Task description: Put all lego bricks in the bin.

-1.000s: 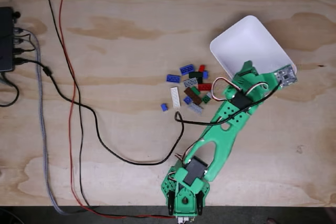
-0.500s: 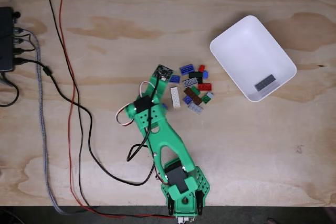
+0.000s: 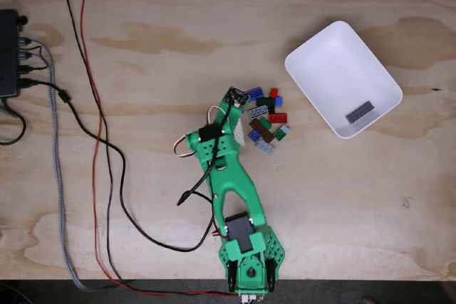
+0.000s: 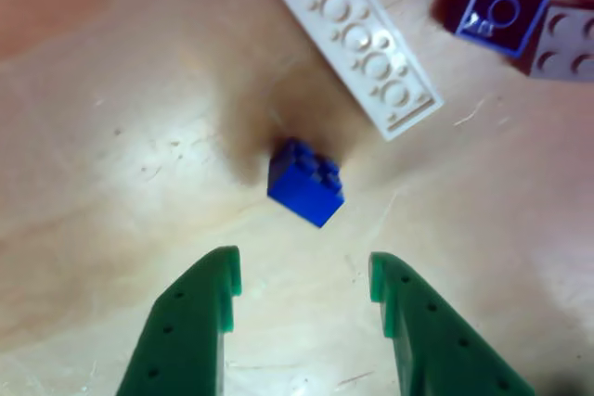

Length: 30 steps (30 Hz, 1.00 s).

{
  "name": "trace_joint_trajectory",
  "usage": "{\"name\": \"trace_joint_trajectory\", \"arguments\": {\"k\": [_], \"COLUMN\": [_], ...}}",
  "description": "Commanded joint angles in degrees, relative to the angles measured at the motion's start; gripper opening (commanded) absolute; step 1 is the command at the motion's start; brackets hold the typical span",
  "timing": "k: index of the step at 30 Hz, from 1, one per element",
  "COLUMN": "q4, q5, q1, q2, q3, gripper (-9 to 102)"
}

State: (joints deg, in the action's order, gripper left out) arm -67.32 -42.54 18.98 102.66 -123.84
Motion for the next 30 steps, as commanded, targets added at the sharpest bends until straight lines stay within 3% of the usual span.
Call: {"name": "trace_joint_trajectory", "arguments": {"k": [1,23,28,30], "q4": [2.2,7.0,8.7,9.4], "q5": [-2.9,-20.9,-22.7,-23.5], "q1": [-1.7,-2.7,-3.7,-4.0], "q2": [0.6,-3.3,-3.7,-4.0], "q3": [0.5,-1.6,-1.4,-1.4], "gripper": [15,11,8,1]}}
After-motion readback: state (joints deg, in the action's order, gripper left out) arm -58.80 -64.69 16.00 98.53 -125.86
